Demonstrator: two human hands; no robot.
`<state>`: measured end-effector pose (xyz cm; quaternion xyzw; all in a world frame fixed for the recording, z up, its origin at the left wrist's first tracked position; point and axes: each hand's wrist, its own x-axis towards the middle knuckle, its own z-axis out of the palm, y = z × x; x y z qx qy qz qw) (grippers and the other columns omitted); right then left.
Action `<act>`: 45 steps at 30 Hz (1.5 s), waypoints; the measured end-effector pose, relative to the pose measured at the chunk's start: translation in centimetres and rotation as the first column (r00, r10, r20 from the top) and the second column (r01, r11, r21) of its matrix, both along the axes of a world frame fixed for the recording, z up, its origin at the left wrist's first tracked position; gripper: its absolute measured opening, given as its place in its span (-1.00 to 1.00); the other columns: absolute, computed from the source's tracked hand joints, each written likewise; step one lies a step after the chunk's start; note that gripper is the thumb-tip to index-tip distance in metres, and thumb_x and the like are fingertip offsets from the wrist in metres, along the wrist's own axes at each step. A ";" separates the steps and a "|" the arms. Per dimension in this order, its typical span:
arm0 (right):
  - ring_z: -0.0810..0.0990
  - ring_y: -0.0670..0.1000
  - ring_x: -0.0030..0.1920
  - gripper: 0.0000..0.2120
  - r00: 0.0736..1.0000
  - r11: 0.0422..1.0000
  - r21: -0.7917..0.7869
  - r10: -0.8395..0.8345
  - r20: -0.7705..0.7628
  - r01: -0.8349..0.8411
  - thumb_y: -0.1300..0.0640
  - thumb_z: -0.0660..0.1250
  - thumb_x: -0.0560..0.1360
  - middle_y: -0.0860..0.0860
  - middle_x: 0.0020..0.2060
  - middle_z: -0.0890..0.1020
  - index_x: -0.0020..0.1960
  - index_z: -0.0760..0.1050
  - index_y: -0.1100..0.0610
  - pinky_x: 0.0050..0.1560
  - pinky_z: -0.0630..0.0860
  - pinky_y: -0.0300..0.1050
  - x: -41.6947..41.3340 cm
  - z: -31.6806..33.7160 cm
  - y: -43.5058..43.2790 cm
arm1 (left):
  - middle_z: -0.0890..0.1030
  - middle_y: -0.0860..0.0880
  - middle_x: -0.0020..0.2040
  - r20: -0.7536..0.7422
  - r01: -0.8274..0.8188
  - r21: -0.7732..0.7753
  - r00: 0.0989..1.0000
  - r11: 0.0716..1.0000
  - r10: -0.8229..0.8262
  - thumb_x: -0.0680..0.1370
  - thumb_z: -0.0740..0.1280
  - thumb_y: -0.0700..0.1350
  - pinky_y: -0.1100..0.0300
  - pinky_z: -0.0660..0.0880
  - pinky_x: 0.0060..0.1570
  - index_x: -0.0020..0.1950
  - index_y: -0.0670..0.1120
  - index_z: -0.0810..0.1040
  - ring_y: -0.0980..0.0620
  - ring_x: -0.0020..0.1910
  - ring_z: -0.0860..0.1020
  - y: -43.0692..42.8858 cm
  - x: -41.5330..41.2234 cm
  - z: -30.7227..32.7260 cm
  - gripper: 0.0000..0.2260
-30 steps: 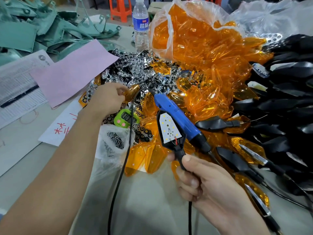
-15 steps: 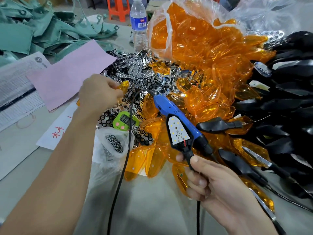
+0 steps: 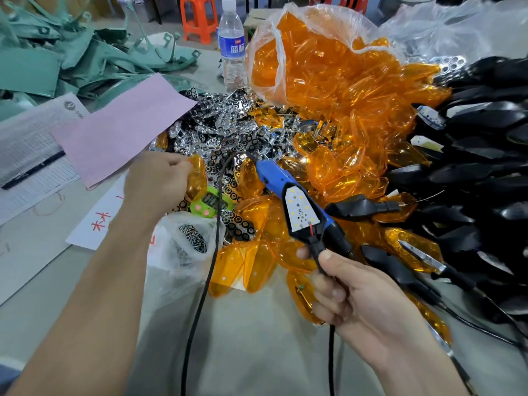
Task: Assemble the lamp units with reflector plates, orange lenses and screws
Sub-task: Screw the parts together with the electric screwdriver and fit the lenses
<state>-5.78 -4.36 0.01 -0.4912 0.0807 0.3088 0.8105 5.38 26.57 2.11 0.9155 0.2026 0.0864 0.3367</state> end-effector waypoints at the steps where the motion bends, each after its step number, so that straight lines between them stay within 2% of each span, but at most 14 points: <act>1: 0.14 -0.06 -0.50 -0.60 1.000 1.000 -0.001 0.002 0.006 -0.002 -0.04 0.44 0.44 -0.01 -0.44 0.27 0.16 0.67 0.20 -0.46 0.19 -0.17 0.0 0.0 0.0 | 0.69 -0.12 -0.09 -0.022 0.009 0.184 1.000 0.983 -0.005 0.54 0.33 0.07 0.08 0.51 -0.12 -0.08 0.06 0.71 -0.13 -0.11 0.57 0.3 0.6 0.0 -0.82; 4: 0.14 -0.05 -0.49 -0.67 1.000 1.000 -0.014 -0.004 0.008 0.004 0.00 0.38 0.49 0.00 -0.44 0.27 0.13 0.68 0.18 -0.45 0.18 -0.17 0.2 0.0 0.3 | 0.64 -0.10 0.32 0.002 0.124 0.373 0.991 0.920 -0.134 0.61 0.29 0.10 -0.08 0.55 0.17 0.26 0.10 0.68 -0.24 0.19 0.60 -0.7 3.8 0.9 -0.71; 7: 0.13 -0.05 -0.48 -0.67 1.000 0.999 -0.032 0.002 0.008 -0.002 0.00 0.37 0.47 0.00 -0.44 0.27 0.11 0.70 0.17 -0.44 0.15 -0.16 0.8 0.3 0.8 | 0.61 -0.14 0.37 -0.028 0.209 0.322 0.977 0.923 -0.211 0.63 0.27 -0.10 -0.11 0.59 0.19 0.35 0.02 0.63 -0.25 0.16 0.63 -1.8 8.1 1.4 -0.68; 10: 0.14 -0.06 -0.50 -0.64 1.000 0.999 -0.034 -0.012 -0.005 0.012 -0.01 0.41 0.41 0.00 -0.45 0.27 0.10 0.70 0.18 -0.44 0.15 -0.16 1.2 0.6 1.1 | 0.61 -0.16 0.35 -0.163 0.227 0.321 0.970 0.919 -0.182 0.58 0.45 0.00 -0.06 0.53 0.23 0.43 -0.11 0.56 -0.22 0.29 0.57 -2.5 10.3 1.2 -0.55; 12: 0.16 -0.07 -0.51 -0.62 1.000 1.000 -0.023 -0.019 -0.006 0.018 -0.01 0.42 0.40 -0.01 -0.46 0.28 0.11 0.70 0.19 -0.46 0.18 -0.18 1.5 0.7 1.0 | 0.64 -0.15 0.28 -0.141 0.183 0.264 0.979 0.947 -0.150 0.48 0.57 0.05 -0.06 0.54 0.22 0.37 -0.12 0.60 -0.19 0.25 0.59 -2.6 10.7 1.3 -0.49; 17: 0.16 -0.07 -0.51 -0.60 0.999 1.000 -0.010 -0.028 -0.026 0.028 -0.01 0.43 0.39 -0.01 -0.45 0.28 0.13 0.69 0.19 -0.48 0.21 -0.20 1.8 0.4 0.7 | 0.73 0.04 -0.14 0.123 0.049 0.116 0.990 0.992 -0.063 0.43 0.61 -0.15 0.07 0.64 -0.05 -0.17 0.11 0.67 0.03 -0.14 0.69 -1.4 9.4 3.2 -0.81; 22: 0.17 -0.07 -0.51 -0.57 1.000 1.000 0.005 -0.013 -0.025 0.013 -0.01 0.51 0.37 -0.01 -0.46 0.30 0.15 0.68 0.19 -0.47 0.22 -0.18 1.4 0.0 0.5 | 0.73 0.03 -0.28 0.176 0.273 -0.358 0.959 0.893 -0.223 0.51 0.53 -0.23 0.27 0.61 -0.30 -0.22 0.10 0.77 0.15 -0.31 0.64 -1.1 3.5 5.8 -0.77; 27: 0.18 -0.07 -0.51 -0.66 1.000 1.000 0.011 -0.009 -0.021 0.009 0.02 0.44 0.49 -0.02 -0.46 0.31 0.16 0.67 0.20 -0.48 0.25 -0.20 0.5 -0.1 0.6 | 0.63 0.09 -0.46 0.145 0.265 -0.100 0.957 0.959 -0.250 0.48 0.49 -0.17 0.28 0.44 -0.47 -0.15 0.16 0.77 0.16 -0.52 0.49 -1.9 -0.8 5.2 -0.80; 30: 0.18 -0.07 -0.52 -0.66 0.999 1.000 0.009 -0.030 -0.027 0.030 0.02 0.41 0.46 -0.01 -0.47 0.29 0.14 0.68 0.21 -0.49 0.25 -0.20 0.0 0.1 0.8 | 0.66 0.13 -0.40 0.149 0.185 0.098 0.969 0.978 -0.198 0.45 0.45 -0.16 0.23 0.52 -0.28 -0.16 0.08 0.77 0.16 -0.41 0.58 -2.4 -1.9 4.1 -0.84; 32: 0.17 -0.07 -0.52 -0.67 0.999 1.000 0.002 -0.029 -0.028 0.029 0.02 0.40 0.46 -0.01 -0.47 0.29 0.12 0.69 0.20 -0.48 0.24 -0.19 -0.2 0.3 0.9 | 0.70 0.05 -0.29 0.317 0.092 0.404 0.919 0.910 -0.234 0.47 0.45 -0.19 0.16 0.51 -0.19 -0.13 0.01 0.76 -0.01 -0.26 0.66 -2.5 -2.5 3.3 -0.87; 34: 0.17 -0.07 -0.52 -0.68 0.999 1.000 -0.005 -0.024 -0.023 0.024 0.02 0.39 0.47 -0.02 -0.47 0.29 0.10 0.70 0.19 -0.46 0.22 -0.19 -0.3 0.4 0.9 | 0.74 -0.06 -0.18 0.509 0.013 0.513 0.800 0.859 -0.317 0.51 0.44 -0.25 0.19 0.43 -0.22 -0.08 -0.09 0.75 -0.09 -0.19 0.68 -2.8 -3.0 2.5 -0.89; 36: 0.16 -0.07 -0.51 -0.68 1.000 1.000 -0.010 -0.022 -0.019 0.022 0.02 0.38 0.47 -0.02 -0.47 0.29 0.10 0.70 0.19 -0.46 0.21 -0.19 -0.5 0.6 1.0 | 0.76 -0.06 -0.14 0.623 -0.068 0.529 0.708 0.846 -0.333 0.55 0.43 -0.25 0.17 0.44 -0.25 -0.06 -0.11 0.76 -0.08 -0.16 0.70 -2.6 -2.7 1.5 -0.89; 40: 0.15 -0.07 -0.50 -0.68 1.000 1.000 0.002 -0.016 0.001 0.016 0.02 0.39 0.46 -0.02 -0.47 0.29 0.10 0.71 0.17 -0.45 0.21 -0.19 -0.5 0.8 0.9 | 0.76 -0.04 -0.17 0.706 -0.370 0.378 0.708 0.849 -0.005 0.56 0.40 -0.13 0.19 0.30 -0.26 -0.03 -0.01 0.77 -0.13 -0.17 0.67 -2.0 -1.5 0.5 -0.86; 45: 0.15 -0.07 -0.50 -0.69 1.000 1.000 -0.002 -0.017 0.004 0.017 0.02 0.39 0.46 -0.02 -0.46 0.29 0.10 0.71 0.17 -0.45 0.21 -0.19 -0.4 0.7 1.1 | 0.75 -0.03 -0.22 0.729 -0.359 0.390 0.683 0.848 -0.046 0.55 0.39 -0.17 0.21 0.29 -0.28 -0.05 -0.02 0.78 -0.14 -0.21 0.67 -1.3 -1.0 -0.3 -0.84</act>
